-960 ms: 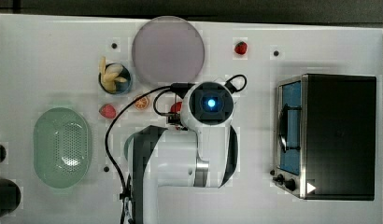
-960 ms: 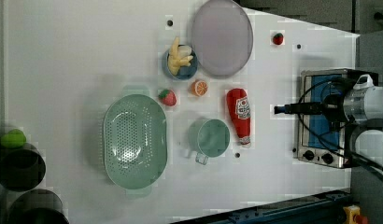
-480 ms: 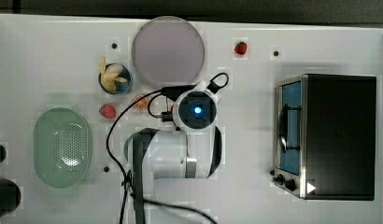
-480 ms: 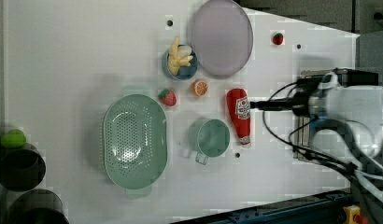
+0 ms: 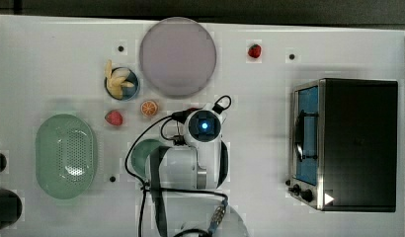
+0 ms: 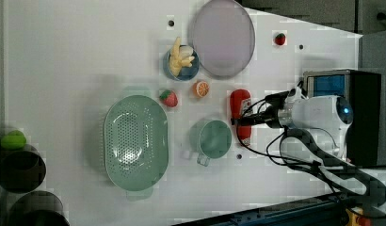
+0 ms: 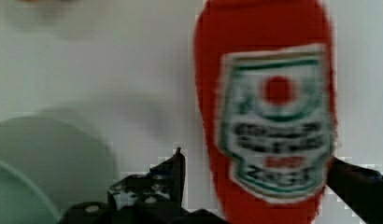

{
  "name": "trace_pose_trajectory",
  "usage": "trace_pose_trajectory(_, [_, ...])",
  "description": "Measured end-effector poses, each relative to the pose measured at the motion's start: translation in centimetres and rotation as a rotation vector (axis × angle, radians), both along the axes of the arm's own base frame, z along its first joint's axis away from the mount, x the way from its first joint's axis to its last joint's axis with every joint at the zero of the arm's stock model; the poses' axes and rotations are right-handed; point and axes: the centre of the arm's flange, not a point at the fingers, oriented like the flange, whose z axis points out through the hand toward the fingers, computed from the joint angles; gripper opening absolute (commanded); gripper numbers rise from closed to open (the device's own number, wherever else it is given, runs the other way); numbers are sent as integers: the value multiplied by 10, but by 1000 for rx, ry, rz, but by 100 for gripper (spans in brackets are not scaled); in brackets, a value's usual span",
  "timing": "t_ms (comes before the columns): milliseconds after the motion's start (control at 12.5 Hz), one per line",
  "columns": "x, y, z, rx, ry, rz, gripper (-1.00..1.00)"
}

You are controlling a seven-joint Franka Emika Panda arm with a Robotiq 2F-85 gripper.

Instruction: Pick Ketchup from the table and place it in strainer.

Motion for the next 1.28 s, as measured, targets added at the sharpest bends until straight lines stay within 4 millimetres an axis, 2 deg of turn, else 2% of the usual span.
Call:
trace_pose_trajectory(80, [-2, -3, -10, 3, 12, -12, 100])
trace_pose_trajectory(160, [-3, -5, -15, 4, 7, -17, 92])
trace_pose_trajectory(400, [-2, -8, -16, 3, -15, -22, 23])
trace_pose_trajectory(800, [-3, -3, -2, 0, 5, -6, 23])
trace_pose_trajectory(960, [-4, -1, 25, -13, 78, 7, 23])
trace_pose_trajectory(1040, [-2, -2, 48, -21, 97, 8, 23])
trace_pose_trajectory(1120, [3, -2, 77, -28, 84, 3, 23])
trace_pose_trajectory(1280, [15, -3, 154, -51, 32, -5, 23])
